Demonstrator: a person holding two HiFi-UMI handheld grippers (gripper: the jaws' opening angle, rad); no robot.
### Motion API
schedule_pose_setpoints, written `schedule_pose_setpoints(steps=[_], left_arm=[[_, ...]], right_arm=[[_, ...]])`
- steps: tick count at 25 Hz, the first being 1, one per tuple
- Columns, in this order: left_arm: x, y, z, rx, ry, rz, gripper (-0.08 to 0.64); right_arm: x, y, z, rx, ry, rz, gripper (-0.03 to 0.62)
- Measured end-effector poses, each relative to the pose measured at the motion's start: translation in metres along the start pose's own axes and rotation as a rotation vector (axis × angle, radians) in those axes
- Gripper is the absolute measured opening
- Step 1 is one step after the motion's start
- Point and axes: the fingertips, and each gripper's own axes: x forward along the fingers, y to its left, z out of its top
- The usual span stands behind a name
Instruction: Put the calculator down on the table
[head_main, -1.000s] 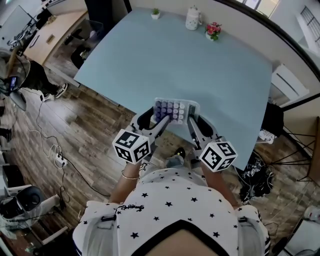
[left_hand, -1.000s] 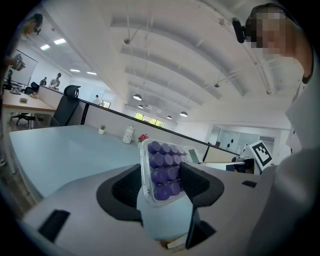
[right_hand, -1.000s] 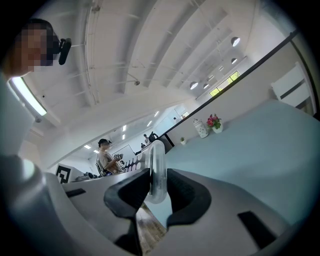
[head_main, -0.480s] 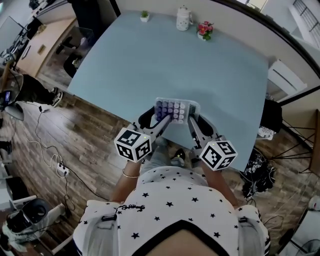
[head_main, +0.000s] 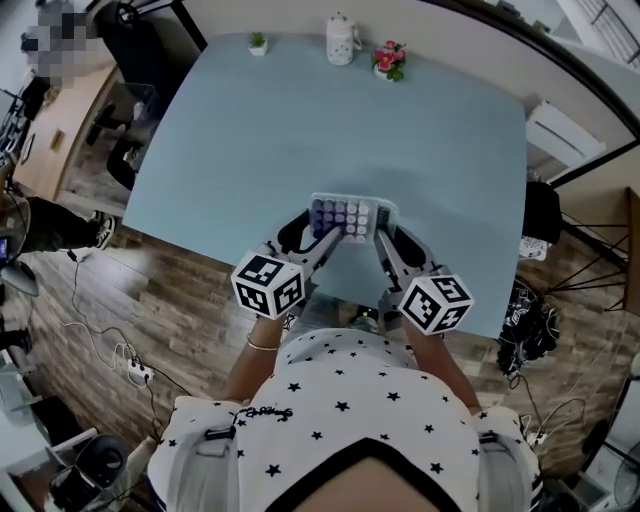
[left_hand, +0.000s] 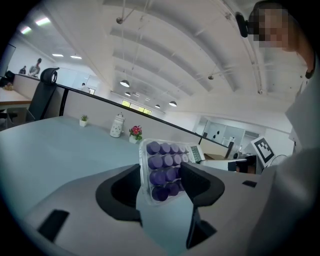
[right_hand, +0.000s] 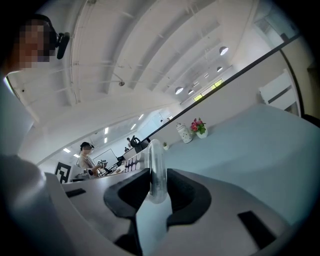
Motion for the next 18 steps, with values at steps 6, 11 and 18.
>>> schedule_pose_setpoints(steps=[6, 11, 18], left_arm=[[0.019, 0.016, 0.000, 0.002, 0.040, -0.051, 0.259], [0.034, 0.028, -0.004, -0.004, 0.076, -0.085, 0.261], [0.048, 0.048, -0.010, -0.024, 0.114, -0.103, 0.261]], right_arm=[[0.014, -0.010, 0.000, 0.001, 0.001, -0.065, 0.103], [0.026, -0.019, -0.003, 0.012, 0.016, -0.111, 0.103], [0.044, -0.029, -0.010, 0.022, 0.048, -0.149, 0.103]])
